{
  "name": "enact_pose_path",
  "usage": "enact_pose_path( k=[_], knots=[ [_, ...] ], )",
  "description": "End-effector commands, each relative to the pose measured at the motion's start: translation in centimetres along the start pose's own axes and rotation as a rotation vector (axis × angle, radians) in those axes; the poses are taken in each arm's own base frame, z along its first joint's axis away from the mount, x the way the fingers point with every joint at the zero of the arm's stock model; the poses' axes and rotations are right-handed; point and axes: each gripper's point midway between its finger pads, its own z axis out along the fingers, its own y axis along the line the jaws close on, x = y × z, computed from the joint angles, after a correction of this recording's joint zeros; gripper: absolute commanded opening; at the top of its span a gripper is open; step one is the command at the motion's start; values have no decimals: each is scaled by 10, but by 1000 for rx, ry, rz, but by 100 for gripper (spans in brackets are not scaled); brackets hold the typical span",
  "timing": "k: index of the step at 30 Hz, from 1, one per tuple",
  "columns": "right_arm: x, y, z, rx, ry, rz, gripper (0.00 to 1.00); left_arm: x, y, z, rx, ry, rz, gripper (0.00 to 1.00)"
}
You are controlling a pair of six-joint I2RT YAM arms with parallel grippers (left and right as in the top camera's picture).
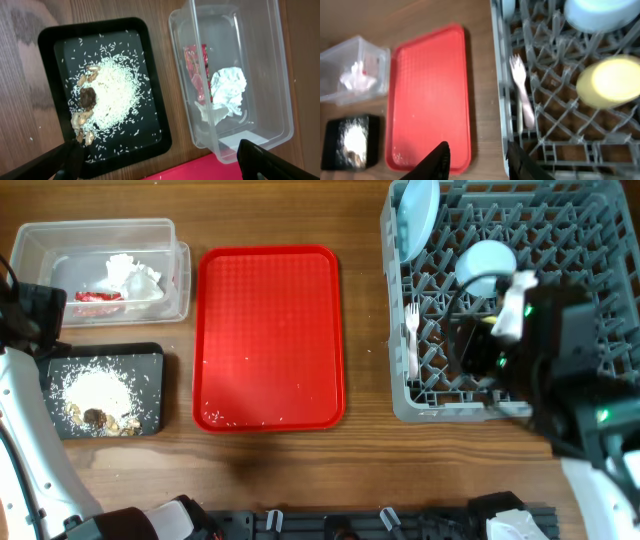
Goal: Sort waste into correct bins and load items into the dishwasher rack
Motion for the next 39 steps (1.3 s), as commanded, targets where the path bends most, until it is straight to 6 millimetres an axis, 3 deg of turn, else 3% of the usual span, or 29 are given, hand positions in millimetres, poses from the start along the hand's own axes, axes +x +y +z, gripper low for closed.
enact_pose_path(
  k=[1,2,3,12,22,29,33,39],
  knots=[
    [28,1,-1,-17,2,-32,50,-2,2,1,-8,-5,-17,100],
    [35,1,-1,-22,8,-36,68,-2,2,1,-8,-5,-17,100],
    [39,-2,-1,-16,21,-28,100,-2,2,1,-8,-5,-16,100],
    [48,-10,20,43,114,-19,100,-2,2,1,-8,-5,-16,100],
    [28,-1,44,7,48,-134,100,-2,2,1,-8,-5,-16,100],
    [38,-2,51,-113,-139,-244,100,-2,2,1,-8,-5,-17,100],
    [50,17,46,-308,-337,-432,100,-2,2,1,-8,-5,-16,100],
    [69,6,47,-379,-543,-470,100,-2,2,1,-8,-5,-17,100]
  ],
)
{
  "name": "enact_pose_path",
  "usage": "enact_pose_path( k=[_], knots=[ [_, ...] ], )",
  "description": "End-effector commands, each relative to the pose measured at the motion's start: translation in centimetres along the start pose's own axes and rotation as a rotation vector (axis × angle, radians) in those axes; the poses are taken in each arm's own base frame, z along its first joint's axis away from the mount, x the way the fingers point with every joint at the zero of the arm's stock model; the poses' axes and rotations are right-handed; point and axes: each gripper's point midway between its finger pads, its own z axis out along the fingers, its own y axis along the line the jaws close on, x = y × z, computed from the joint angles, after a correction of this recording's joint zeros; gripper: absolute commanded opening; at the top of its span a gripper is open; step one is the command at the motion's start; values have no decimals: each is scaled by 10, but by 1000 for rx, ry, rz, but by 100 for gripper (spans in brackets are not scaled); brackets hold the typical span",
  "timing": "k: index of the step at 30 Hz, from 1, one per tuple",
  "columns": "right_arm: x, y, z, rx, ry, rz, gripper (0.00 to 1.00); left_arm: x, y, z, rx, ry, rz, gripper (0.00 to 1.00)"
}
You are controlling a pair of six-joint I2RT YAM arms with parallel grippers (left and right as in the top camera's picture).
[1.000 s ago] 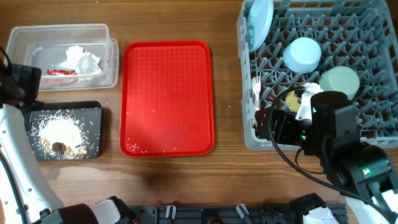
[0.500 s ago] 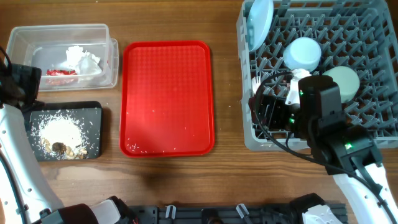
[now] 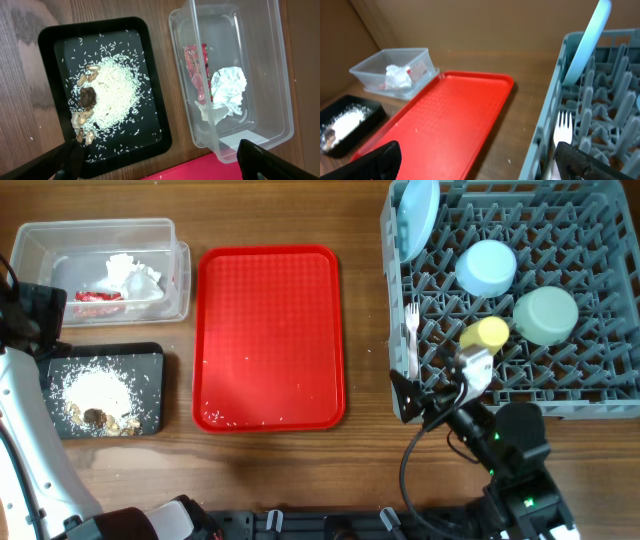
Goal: Sort waste into correct bins and load items into the dishwasher rack
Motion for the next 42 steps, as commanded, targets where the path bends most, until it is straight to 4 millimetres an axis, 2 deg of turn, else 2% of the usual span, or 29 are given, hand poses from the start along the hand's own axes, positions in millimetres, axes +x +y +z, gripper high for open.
enact_pose_path(
  k=[1,7,12,15,17,20,22,25,34,37,42],
  knots=[
    [11,4,-7,-39,-65,-47,100,-2,2,1,-7,-4,-16,100],
    [18,-6,-16,-9,-156,-64,100,-2,2,1,-7,-4,-16,100],
    [12,-17,-21,30,-245,-74,100,-2,2,1,-7,-4,-16,100],
    [18,-27,-21,59,-252,-33,100,-2,2,1,-7,-4,-16,100],
    [15,-32,-24,82,-267,-32,100,-2,2,1,-8,-5,-17,100],
    [14,-49,-28,167,-278,-22,100,-2,2,1,-7,-4,-16,100],
    [23,-66,-31,252,-250,2,100,-2,2,1,-7,-4,-16,100],
    [15,-79,-40,320,-295,-1,100,-2,2,1,-7,-4,-16,100],
    [10,-123,-64,521,-334,21,100,-2,2,1,-8,-5,-16,100],
    [9,-132,-71,579,-327,-27,100,-2,2,1,-7,-4,-16,100],
    [10,-132,-71,605,-280,-173,100,-2,2,1,-7,-4,-16,100]
  ],
)
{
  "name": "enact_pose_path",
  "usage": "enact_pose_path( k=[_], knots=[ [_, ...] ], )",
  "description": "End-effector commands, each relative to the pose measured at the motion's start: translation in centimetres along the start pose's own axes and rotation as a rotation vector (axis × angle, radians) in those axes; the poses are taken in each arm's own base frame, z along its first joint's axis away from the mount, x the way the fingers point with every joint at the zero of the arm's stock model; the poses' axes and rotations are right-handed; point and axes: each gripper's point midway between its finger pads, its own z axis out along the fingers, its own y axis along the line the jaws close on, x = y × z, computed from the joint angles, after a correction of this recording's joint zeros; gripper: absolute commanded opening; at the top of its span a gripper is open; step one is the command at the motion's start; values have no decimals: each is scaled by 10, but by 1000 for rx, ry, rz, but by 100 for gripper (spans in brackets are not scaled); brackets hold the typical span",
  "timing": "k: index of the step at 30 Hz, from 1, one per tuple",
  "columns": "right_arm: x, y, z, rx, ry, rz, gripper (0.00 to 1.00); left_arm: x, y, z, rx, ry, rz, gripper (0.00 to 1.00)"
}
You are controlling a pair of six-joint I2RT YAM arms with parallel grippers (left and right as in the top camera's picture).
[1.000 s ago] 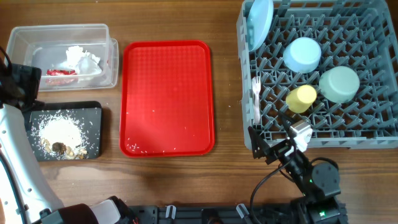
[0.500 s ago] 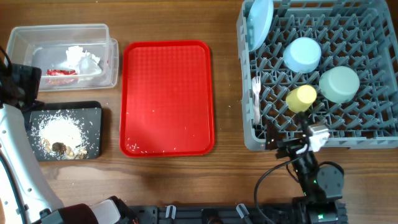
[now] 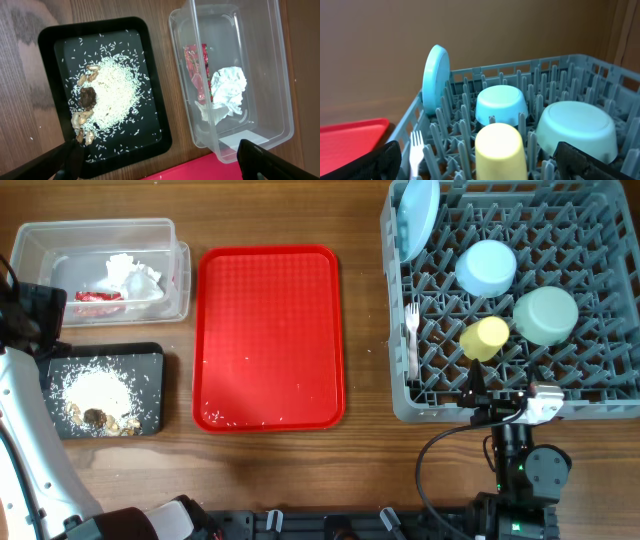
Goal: Sort waste into correct bins and load items into the dishwasher rack
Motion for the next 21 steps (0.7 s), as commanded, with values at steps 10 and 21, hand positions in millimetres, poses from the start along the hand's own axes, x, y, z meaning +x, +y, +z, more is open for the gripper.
enact_pose_path(
  k=[10,21],
  knots=[
    [-3,-6,-1,33,-13,-103,100,-2,2,1,-7,-4,-17,100],
    [-2,-2,-1,15,-13,-102,100,-2,2,1,-7,-4,-16,100]
  ],
)
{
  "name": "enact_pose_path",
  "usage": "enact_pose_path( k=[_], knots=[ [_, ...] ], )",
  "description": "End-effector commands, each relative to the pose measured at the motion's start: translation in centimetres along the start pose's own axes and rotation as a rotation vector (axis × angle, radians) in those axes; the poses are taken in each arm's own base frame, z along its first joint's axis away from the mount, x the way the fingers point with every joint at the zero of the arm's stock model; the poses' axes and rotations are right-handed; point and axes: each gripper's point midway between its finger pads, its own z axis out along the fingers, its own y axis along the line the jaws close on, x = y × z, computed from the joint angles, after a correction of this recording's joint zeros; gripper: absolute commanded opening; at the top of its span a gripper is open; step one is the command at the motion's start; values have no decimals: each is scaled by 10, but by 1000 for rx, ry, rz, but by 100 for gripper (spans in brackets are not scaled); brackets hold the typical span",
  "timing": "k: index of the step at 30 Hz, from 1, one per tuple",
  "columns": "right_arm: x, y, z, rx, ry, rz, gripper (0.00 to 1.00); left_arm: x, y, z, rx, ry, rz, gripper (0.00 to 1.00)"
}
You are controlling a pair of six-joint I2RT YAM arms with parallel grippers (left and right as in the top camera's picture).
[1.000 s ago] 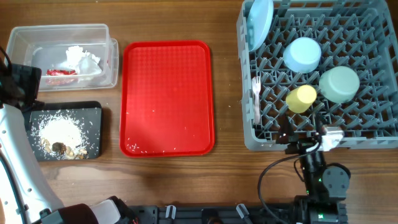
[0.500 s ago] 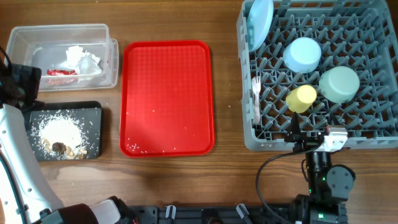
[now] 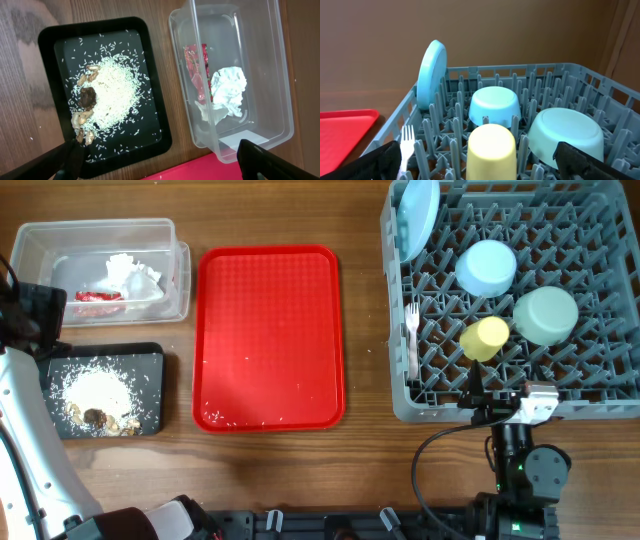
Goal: Sort waste into correct bins and load items into the dishwasher rack
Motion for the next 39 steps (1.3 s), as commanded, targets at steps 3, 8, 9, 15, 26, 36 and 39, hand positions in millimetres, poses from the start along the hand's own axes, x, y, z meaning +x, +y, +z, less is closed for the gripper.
enact_pose_path(
  k=[3,8,9,15,26,36,39],
  knots=[
    [-3,-1,-1,11,-15,-21,100,-2,2,1,-7,-4,-16,100],
    [-3,-1,-1,11,-15,-21,100,-2,2,1,-7,-4,-17,100],
    [-3,-1,-1,11,-15,-21,100,-2,2,1,-8,-5,-16,100],
    [-3,-1,-1,11,-15,-21,100,13,15,3,-64,62,-3,100],
    [-3,-1,-1,11,-15,-21,100,115,44,32,54,139,151,100],
    [-2,-1,0,11,-10,-20,100,177,81,55,298,-7,298,100],
    [-2,-1,0,11,-10,-21,100,167,99,58,294,-110,274,100]
  ],
)
